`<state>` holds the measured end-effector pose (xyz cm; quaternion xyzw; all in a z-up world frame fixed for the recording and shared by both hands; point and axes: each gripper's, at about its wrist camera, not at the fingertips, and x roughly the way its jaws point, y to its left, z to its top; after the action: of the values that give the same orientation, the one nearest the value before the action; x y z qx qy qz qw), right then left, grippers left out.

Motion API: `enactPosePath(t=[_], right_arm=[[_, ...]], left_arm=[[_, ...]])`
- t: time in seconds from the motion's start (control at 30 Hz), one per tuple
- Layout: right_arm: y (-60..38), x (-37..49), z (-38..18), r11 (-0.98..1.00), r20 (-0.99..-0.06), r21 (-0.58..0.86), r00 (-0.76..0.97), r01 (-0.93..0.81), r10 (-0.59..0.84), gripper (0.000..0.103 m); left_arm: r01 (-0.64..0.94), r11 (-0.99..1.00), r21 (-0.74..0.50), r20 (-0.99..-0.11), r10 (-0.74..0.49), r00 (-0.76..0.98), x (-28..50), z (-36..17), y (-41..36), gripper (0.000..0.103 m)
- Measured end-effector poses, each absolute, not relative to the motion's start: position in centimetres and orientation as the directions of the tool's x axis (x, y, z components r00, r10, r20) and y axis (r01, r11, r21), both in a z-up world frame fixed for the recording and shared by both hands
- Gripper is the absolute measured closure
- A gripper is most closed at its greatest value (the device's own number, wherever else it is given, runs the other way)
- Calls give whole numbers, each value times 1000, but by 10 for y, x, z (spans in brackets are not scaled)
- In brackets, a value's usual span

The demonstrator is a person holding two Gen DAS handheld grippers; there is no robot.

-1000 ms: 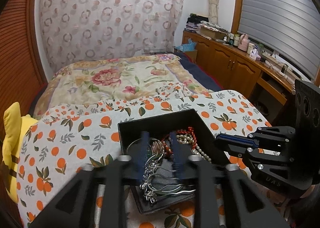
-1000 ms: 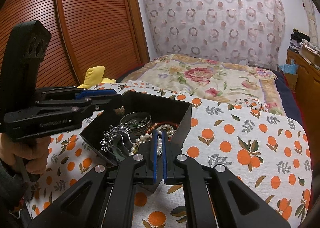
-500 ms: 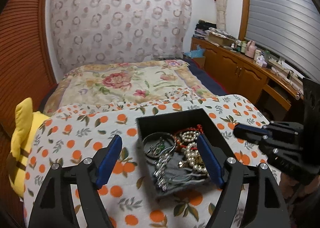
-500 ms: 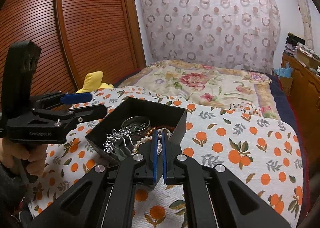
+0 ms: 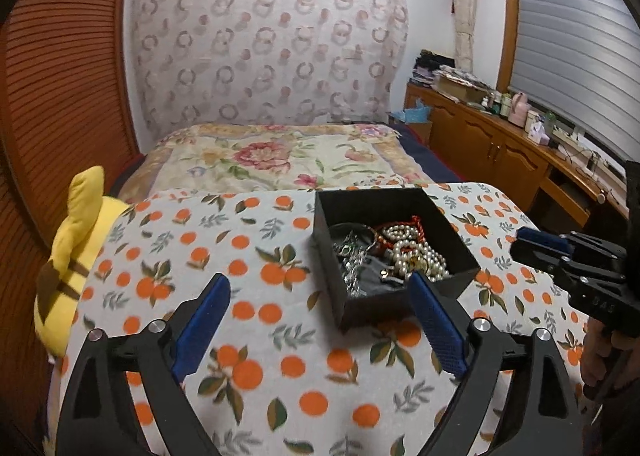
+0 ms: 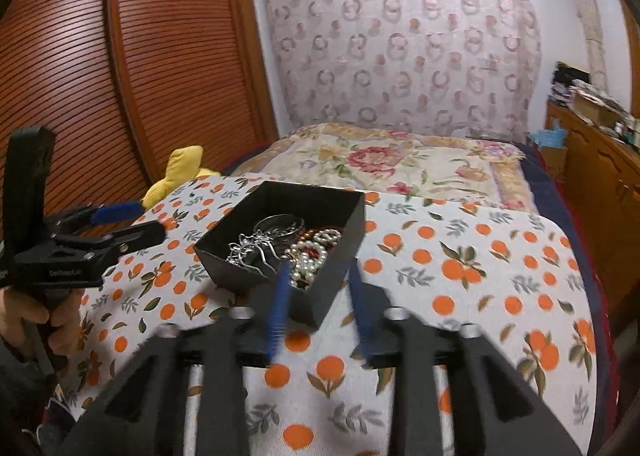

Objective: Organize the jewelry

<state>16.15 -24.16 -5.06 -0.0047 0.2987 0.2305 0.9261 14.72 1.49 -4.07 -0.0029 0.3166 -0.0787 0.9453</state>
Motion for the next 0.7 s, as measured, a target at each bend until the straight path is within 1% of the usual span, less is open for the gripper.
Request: enactPosePath(t=[0.03, 0.1, 0.13, 0.17, 0.23, 0.3, 0.33, 0.4, 0.47, 0.7], right_arm=[[-243, 157, -50, 902, -553, 124, 726, -414, 409, 57], [-246, 148, -49, 918, -545, 116, 749, -379, 378, 38], [-247, 145, -49, 922, -541, 113, 755, -371, 370, 35], [-248, 139, -47, 928, -534, 106, 767, -357, 356, 29], [-251, 129, -44, 940, -522, 94, 787, -328, 328, 23], [-254, 121, -41, 945, -512, 89, 800, -313, 313, 13], [-254, 116, -39, 948, -507, 86, 806, -306, 306, 11], [-254, 106, -35, 954, -499, 76, 818, -289, 288, 4], [-256, 96, -32, 961, -488, 63, 831, -270, 266, 2], [-256, 84, -29, 974, -489, 56, 845, -220, 219, 2]], left_arm=[[131, 990, -52, -594, -136, 793, 141, -41, 16, 11], [118, 991, -55, -590, -128, 797, 132, -42, 17, 11], [108, 993, -55, -588, -120, 800, 127, -42, 18, 10], [101, 993, -54, -585, -113, 803, 122, -42, 18, 10], [88, 995, -47, -578, -99, 810, 113, -40, 18, 8], [79, 996, -44, -571, -89, 816, 104, -38, 18, 8], [71, 997, -41, -568, -82, 819, 100, -37, 18, 8], [57, 998, -33, -561, -66, 825, 92, -35, 17, 8], [47, 999, -21, -557, -51, 829, 85, -33, 17, 8], [33, 999, 22, -549, -15, 835, 69, -31, 16, 8]])
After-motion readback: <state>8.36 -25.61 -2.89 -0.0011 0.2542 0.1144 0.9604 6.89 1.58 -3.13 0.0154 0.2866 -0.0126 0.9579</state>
